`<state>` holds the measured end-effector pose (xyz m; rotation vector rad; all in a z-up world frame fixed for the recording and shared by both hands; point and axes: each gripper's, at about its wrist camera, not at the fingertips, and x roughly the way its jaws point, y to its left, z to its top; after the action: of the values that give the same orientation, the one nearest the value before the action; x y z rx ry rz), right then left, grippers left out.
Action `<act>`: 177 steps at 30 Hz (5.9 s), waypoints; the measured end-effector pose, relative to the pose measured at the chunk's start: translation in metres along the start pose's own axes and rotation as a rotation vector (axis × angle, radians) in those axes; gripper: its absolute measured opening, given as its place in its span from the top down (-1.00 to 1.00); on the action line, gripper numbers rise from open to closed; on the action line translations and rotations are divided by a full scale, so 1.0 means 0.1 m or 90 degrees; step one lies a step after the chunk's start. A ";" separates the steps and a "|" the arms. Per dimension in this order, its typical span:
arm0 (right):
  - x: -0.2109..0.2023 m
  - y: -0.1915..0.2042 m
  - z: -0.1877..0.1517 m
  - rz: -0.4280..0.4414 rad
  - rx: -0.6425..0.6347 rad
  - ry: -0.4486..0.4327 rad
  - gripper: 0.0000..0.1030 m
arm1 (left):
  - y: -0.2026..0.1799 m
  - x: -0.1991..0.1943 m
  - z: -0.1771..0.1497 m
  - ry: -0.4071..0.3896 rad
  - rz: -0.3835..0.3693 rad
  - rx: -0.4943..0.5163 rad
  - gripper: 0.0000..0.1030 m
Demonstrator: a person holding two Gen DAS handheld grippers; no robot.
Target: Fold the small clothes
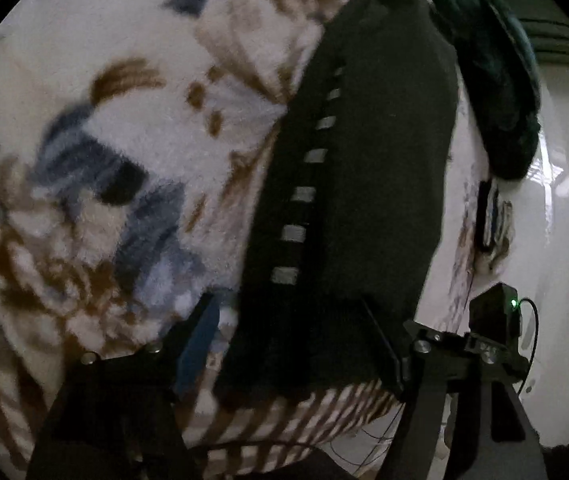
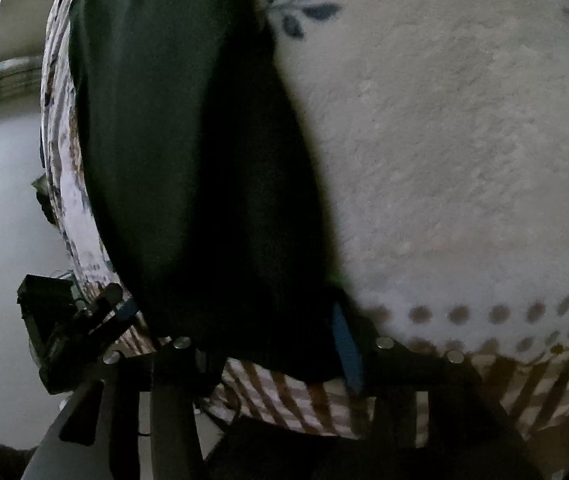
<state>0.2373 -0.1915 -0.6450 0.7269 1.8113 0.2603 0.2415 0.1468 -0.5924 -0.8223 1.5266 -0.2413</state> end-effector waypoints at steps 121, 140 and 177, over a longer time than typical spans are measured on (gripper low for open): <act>-1.28 1.17 3.84 0.105 -0.132 -0.212 -0.97 | -1.11 0.75 2.31 -0.280 -0.194 -0.265 -0.61; -1.08 1.38 2.84 0.125 -0.043 -0.232 0.61 | -1.13 -0.37 2.77 -0.209 -0.177 0.016 0.41; -1.06 1.50 2.78 -0.109 -0.193 -0.174 0.05 | -0.57 -0.50 2.03 -0.200 0.085 0.048 -0.43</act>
<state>0.5657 -0.1842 -0.5871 0.3716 1.5197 0.2992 0.4465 0.2021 -0.5505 -0.6619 1.2633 -0.0665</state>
